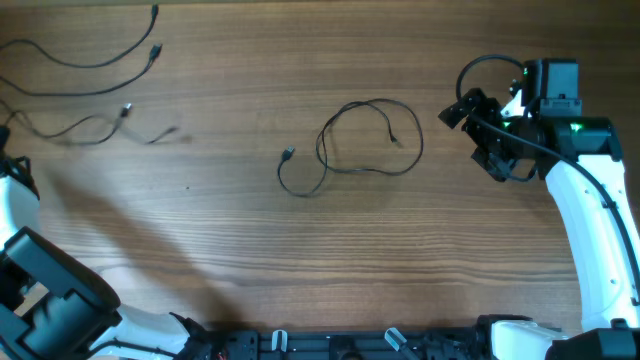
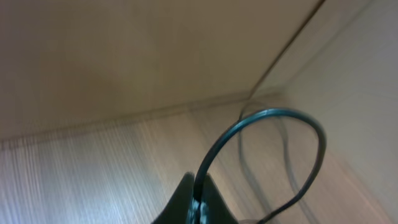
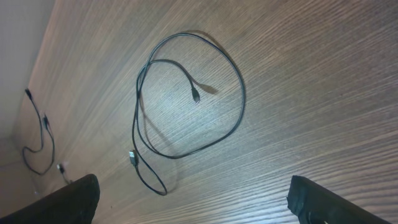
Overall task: Untangle cables
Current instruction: 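Lay the cable down at the left edge with the left gripper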
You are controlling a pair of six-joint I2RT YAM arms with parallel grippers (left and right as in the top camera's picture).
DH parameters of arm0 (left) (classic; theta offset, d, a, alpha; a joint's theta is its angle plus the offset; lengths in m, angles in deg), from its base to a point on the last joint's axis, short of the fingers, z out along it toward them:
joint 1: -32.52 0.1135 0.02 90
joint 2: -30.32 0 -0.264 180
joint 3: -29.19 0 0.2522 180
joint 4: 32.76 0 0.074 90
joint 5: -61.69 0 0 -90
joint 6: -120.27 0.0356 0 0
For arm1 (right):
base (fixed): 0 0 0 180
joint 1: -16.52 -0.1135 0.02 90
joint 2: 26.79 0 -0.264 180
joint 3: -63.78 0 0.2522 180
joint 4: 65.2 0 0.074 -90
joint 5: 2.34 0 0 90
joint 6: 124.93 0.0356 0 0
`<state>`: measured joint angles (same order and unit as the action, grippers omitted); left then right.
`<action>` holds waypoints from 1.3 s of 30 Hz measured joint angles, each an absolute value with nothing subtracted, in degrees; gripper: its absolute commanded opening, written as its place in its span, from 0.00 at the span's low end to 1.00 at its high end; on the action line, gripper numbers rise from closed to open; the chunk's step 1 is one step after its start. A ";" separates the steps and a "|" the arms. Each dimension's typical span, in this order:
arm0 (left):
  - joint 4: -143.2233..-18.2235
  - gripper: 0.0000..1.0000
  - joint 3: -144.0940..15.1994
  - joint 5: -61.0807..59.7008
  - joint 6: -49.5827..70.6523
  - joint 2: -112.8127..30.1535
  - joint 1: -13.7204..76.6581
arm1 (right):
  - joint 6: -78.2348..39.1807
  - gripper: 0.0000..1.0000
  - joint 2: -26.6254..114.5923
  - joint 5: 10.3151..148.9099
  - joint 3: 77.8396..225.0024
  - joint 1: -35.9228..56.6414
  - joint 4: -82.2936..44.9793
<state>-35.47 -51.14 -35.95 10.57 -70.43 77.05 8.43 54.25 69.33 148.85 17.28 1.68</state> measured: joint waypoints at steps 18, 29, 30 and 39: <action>-37.11 0.93 -51.38 -32.40 17.34 -75.98 78.87 | 8.43 1.00 54.25 69.33 148.85 17.28 1.72; -49.44 0.97 -57.13 -28.40 16.75 -85.58 73.12 | 8.43 1.00 54.25 69.33 148.85 17.28 1.70; -55.38 0.99 -61.91 -28.38 16.64 -86.10 73.12 | 8.43 1.00 54.25 69.33 148.85 17.28 1.70; -69.67 1.00 -84.73 -28.40 11.18 -90.63 73.12 | 8.43 1.00 54.25 69.33 148.85 17.28 1.68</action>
